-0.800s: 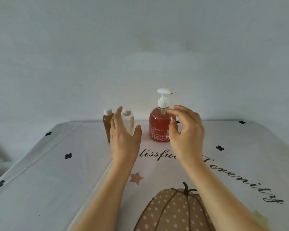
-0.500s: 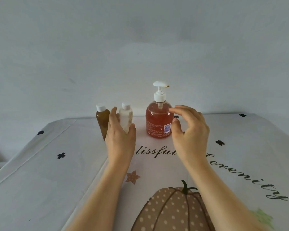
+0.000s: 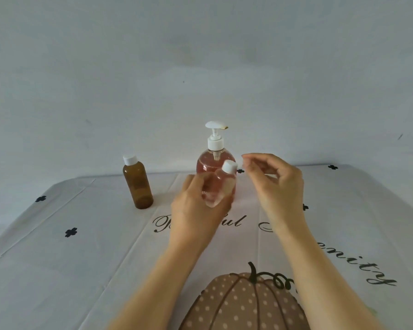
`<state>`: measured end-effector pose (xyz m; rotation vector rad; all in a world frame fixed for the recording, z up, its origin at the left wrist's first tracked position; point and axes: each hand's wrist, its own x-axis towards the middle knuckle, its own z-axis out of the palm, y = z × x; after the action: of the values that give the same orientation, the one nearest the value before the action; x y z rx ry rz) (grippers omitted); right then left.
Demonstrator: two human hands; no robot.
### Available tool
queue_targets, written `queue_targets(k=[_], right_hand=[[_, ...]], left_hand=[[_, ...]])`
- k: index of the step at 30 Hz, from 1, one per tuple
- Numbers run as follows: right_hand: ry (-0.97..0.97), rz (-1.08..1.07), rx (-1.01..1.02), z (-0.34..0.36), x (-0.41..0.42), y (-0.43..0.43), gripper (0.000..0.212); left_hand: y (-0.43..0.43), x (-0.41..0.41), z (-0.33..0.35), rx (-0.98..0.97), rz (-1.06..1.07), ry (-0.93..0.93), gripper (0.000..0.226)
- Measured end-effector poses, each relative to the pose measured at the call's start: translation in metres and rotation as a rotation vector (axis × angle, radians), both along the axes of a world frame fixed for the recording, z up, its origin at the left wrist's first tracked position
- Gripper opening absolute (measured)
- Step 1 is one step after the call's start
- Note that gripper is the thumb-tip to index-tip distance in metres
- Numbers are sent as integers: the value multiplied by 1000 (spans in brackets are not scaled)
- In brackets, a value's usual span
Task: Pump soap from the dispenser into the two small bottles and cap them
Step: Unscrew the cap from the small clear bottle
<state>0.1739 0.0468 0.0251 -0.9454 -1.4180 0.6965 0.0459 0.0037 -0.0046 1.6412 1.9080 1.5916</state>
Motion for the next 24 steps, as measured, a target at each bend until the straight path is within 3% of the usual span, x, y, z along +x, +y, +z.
queue_targets(k=[7,14,18,24], right_hand=[[-133,75,-84,-1,7,4,20],[-59,65,-201,-1,16,14,30],[-5,39,-210,-2,19,17,31],[-71,64,-167,-1,19,17,28]], left_hand=[[0,3,-10,-7,-124,69,39],[4,2,-11,-43,-153,62,43],[4,0,-14,-136,-183,75,33],[5,-1,-15,-156,-204,113,32]])
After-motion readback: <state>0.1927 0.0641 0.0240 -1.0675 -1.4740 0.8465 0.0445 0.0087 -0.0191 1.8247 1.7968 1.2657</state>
